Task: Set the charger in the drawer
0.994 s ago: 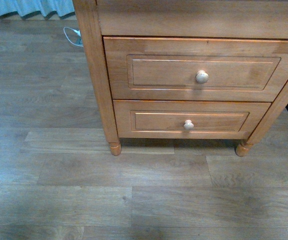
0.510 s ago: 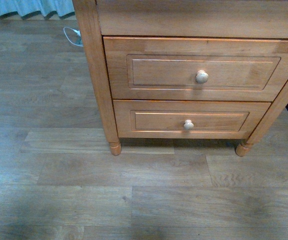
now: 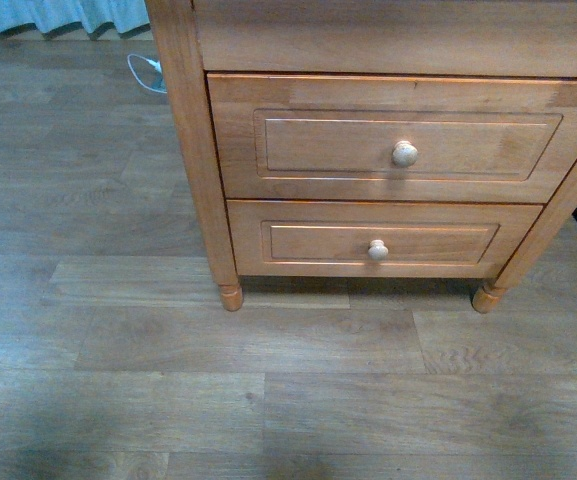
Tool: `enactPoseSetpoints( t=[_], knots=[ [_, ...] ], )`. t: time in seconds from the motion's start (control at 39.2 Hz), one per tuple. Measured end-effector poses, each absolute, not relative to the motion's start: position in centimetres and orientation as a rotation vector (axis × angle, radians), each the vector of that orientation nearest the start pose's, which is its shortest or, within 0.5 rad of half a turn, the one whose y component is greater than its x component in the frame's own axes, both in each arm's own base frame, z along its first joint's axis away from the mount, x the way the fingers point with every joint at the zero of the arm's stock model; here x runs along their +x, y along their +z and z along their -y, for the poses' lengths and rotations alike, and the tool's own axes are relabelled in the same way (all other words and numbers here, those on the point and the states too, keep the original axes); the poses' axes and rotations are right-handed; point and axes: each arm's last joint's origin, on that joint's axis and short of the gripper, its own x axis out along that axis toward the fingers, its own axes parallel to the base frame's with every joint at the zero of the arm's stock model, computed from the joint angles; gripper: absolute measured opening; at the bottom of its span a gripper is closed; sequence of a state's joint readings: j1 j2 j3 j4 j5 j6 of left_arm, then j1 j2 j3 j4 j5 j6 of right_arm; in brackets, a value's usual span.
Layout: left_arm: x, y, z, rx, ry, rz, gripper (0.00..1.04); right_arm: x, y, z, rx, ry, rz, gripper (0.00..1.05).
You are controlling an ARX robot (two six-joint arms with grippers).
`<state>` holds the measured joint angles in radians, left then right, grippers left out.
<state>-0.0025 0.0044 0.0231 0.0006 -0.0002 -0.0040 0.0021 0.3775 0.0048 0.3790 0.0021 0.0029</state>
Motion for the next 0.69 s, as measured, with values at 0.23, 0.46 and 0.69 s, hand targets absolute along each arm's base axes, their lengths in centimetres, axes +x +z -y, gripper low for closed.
enactPoseSetpoints(
  t=[0.23, 0.46, 0.69],
  knots=[
    [9.6, 17.1, 0.0, -0.004, -0.002, 0.02, 0.98, 11.5, 16.8, 0.0, 0.003, 0.0, 0.007, 0.01],
    [9.7, 17.1, 0.0, -0.004, -0.003, 0.019, 0.98, 11.1, 16.8, 0.0, 0.003, 0.0, 0.007, 0.01],
    [9.6, 17.1, 0.0, -0.004, -0.002, 0.02, 0.98, 10.1, 16.3, 0.0, 0.002, 0.001, -0.028, 0.01]
  ],
)
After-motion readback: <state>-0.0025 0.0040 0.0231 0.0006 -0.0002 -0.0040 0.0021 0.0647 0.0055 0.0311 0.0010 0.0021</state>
